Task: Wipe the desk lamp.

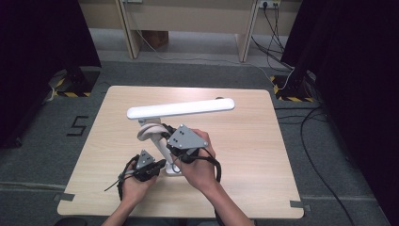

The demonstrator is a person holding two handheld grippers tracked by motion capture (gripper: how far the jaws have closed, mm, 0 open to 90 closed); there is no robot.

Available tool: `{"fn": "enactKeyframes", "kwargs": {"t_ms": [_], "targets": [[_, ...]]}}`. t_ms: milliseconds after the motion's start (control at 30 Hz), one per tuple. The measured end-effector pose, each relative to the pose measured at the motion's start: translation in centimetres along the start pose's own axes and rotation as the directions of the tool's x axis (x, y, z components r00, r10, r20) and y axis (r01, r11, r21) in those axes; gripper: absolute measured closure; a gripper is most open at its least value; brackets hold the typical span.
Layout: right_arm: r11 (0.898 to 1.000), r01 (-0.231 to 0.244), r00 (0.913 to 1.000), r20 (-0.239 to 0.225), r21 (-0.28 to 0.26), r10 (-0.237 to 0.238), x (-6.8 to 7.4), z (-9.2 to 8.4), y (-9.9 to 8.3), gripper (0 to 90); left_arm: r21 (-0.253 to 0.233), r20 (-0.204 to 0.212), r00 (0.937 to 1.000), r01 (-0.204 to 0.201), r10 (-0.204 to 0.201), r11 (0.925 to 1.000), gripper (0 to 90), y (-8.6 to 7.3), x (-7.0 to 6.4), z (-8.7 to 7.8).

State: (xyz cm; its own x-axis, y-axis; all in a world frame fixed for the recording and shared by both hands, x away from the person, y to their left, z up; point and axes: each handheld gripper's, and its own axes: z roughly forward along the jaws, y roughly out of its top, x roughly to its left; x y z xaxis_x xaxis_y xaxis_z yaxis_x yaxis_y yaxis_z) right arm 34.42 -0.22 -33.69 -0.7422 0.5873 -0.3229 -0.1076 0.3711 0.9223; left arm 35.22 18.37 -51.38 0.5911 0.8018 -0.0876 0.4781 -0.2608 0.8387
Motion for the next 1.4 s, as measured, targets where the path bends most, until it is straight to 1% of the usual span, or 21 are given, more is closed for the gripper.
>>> {"fn": "enactKeyframes", "kwargs": {"t_ms": [33, 67, 100, 133, 167, 300, 400, 600, 633, 667, 700, 733, 767, 800, 933, 967, 1067, 1200, 1233, 1267, 1400], "targets": [[1.000, 0.000, 1.0000, 0.003, -0.003, 0.000, 0.0, -0.1, 0.1, 83.2, -0.002, -0.002, 1.0000, 0.001, -0.001, 1.0000, 88.4, -0.1, -0.1, 0.1], [1.000, 0.005, 1.0000, 0.007, -0.010, -0.005, 0.0, -0.1, 0.3, 83.2, 0.001, -0.008, 0.9999, -0.008, 0.008, 1.0000, 88.7, -0.1, -0.1, 0.2], [1.000, 0.006, 1.0000, 0.008, -0.013, -0.006, 0.1, -0.2, 0.4, 83.2, 0.004, -0.007, 1.0000, -0.004, 0.004, 1.0000, 88.8, -0.1, -0.1, 0.2], [1.000, 0.019, 0.9998, 0.010, -0.023, -0.019, 0.0, -0.2, 0.6, 83.2, 0.006, -0.006, 1.0000, -0.002, 0.002, 1.0000, 88.8, -0.1, -0.1, 0.2], [1.000, 0.011, 0.9999, 0.010, -0.023, -0.011, 0.1, -0.2, 0.7, 83.2, 0.011, -0.005, 1.0000, -0.003, 0.003, 0.9999, 88.8, -0.2, 0.0, 0.2], [0.999, 0.010, 0.9998, 0.020, -0.042, -0.009, 0.1, -0.4, 1.1, 83.1, 0.038, -0.019, 0.9996, -0.018, 0.019, 0.9991, 89.1, -0.4, 0.0, 0.4], [0.999, 0.020, 0.9997, 0.016, -0.042, -0.019, 0.0, -0.3, 1.2, 83.1, 0.039, -0.016, 0.9997, -0.019, 0.019, 0.9991, 89.2, -0.4, 0.1, 0.5], [0.999, 0.012, 0.9999, 0.010, -0.035, -0.012, 0.1, -0.2, 1.2, 83.0, 0.064, -0.017, 0.9995, -0.024, 0.025, 0.9977, 89.2, -0.3, 0.1, 0.5], [0.999, 0.012, 0.9999, 0.010, -0.035, -0.012, 0.1, -0.3, 1.2, 83.0, 0.064, -0.013, 0.9995, -0.027, 0.028, 0.9976, 89.3, -0.3, 0.2, 0.5], [0.999, 0.015, 0.9998, 0.010, -0.035, -0.014, 0.0, -0.3, 1.2, 83.0, 0.053, -0.001, 0.9999, -0.014, 0.014, 0.9985, 89.3, -0.3, 0.3, 0.5], [0.999, 0.017, 0.9998, 0.014, -0.036, -0.016, 0.0, -0.3, 1.3, 82.9, 0.043, -0.001, 1.0000, -0.008, 0.008, 0.9991, 89.3, -0.1, 0.4, 0.4], [0.999, 0.012, 0.9999, 0.013, -0.034, -0.011, 0.0, -0.4, 1.3, 82.9, 0.038, -0.006, 0.9998, -0.017, 0.017, 0.9991, 89.2, 0.2, 0.5, 0.1], [0.999, 0.011, 0.9999, 0.013, -0.036, -0.011, -0.1, -0.4, 1.3, 82.9, 0.024, -0.009, 0.9998, -0.017, 0.017, 0.9996, 89.2, 0.4, 0.5, 0.0], [0.999, 0.015, 0.9998, 0.015, -0.036, -0.015, -0.1, -0.5, 1.3, 82.9, 0.016, -0.002, 0.9998, -0.022, 0.022, 0.9996, 89.2, 0.7, 0.5, -0.1], [0.999, 0.012, 0.9999, 0.010, -0.034, -0.012, -0.1, -0.4, 1.4, 82.9, 0.023, 0.019, 0.9992, -0.036, 0.035, 0.9991, 89.2, 0.6, 0.1, 0.3], [0.999, 0.013, 0.9999, 0.012, -0.035, -0.013, -0.1, -0.4, 1.4, 82.9, 0.011, 0.030, 0.9990, -0.034, 0.034, 0.9993, 89.1, 0.5, 0.0, 0.4], [0.999, 0.012, 0.9999, 0.011, -0.035, -0.012, -0.1, -0.4, 1.3, 82.9, 0.008, 0.048, 0.9983, -0.034, 0.034, 0.9994, 87.8, 0.5, 0.1, 0.5], [0.999, 0.012, 0.9999, 0.008, -0.033, -0.011, -0.1, -0.4, 1.4, 82.9, 0.011, 0.057, 0.9977, -0.039, 0.038, 0.9992, 86.0, 0.6, 0.3, 0.5], [0.999, 0.021, 0.9998, 0.006, -0.036, -0.021, -0.1, -0.3, 1.4, 83.0, 0.013, 0.059, 0.9975, -0.040, 0.040, 0.9991, 85.7, 0.6, 0.4, 0.5], [0.999, 0.005, 1.0000, 0.007, -0.031, -0.005, 0.0, -0.3, 1.4, 82.9, 0.012, 0.059, 0.9975, -0.039, 0.038, 0.9992, 85.6, 0.6, 0.4, 0.5], [0.999, 0.009, 0.9999, 0.005, -0.031, -0.009, 0.0, -0.3, 1.4, 83.0, 0.011, 0.063, 0.9972, -0.042, 0.041, 0.9991, 85.5, 0.6, 0.4, 0.5]]}}
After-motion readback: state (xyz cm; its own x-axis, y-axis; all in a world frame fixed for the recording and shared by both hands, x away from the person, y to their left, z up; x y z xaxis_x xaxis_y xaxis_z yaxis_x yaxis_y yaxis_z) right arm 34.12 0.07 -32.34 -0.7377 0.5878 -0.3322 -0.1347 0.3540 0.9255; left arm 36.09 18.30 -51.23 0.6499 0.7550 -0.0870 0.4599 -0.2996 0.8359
